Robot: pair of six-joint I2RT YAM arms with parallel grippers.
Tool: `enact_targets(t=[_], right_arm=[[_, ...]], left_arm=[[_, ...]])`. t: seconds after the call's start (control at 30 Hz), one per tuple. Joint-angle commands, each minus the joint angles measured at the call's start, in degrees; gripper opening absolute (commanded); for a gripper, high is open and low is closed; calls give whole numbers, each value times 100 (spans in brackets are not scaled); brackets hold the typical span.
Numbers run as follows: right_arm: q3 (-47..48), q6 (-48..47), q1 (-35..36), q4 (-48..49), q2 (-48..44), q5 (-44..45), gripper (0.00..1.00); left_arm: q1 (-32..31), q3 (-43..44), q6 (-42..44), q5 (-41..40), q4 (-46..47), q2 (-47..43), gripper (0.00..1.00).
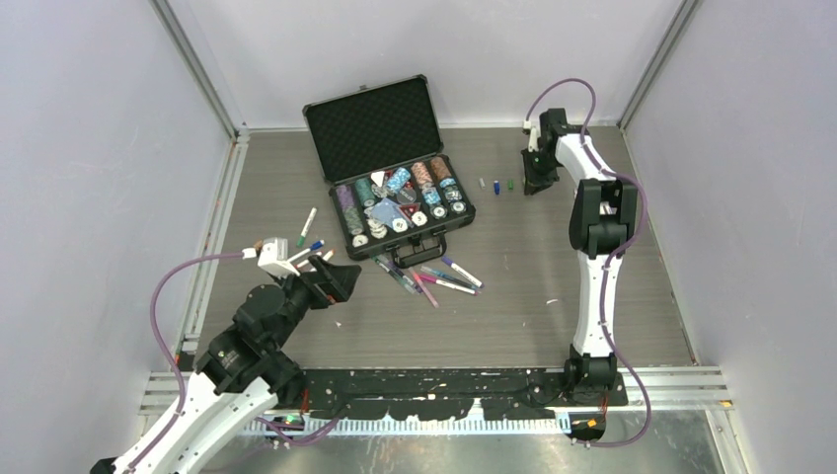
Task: Open the pen caps
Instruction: Place the pen cap at the center of the board.
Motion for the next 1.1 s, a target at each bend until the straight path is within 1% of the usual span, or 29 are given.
enact_targets(t=[0.0, 0.17, 0.23, 0.4, 0.53, 0.8, 0.93, 1.07], right_arm=[[300, 124, 33, -84, 90, -171, 23], [318, 136, 32, -102, 25, -224, 27], [293, 130, 29, -110, -16, -254, 28], [115, 93, 26, -103, -250, -298, 31], [-206, 35, 17, -37, -608, -342, 32], [-1414, -34, -98, 228, -1796, -730, 35], [-2278, -246, -102, 121, -2749, -1175, 36], [-3235, -445, -180, 76, -3939, -1649, 36]], left_arm=[[15, -32, -109, 128, 308, 136, 100], [14, -83, -178, 311, 451, 272, 100], [15, -203, -230, 449, 681, 333, 100], [16, -666, -683, 808, 1432, 480, 100], [12, -806, -864, 1098, 1760, 796, 100], [20, -613, -883, 1499, 1876, 1433, 100], [24, -599, -1054, 1647, 1973, 1618, 100], [24, -765, -1387, 1680, 2285, 1759, 100]])
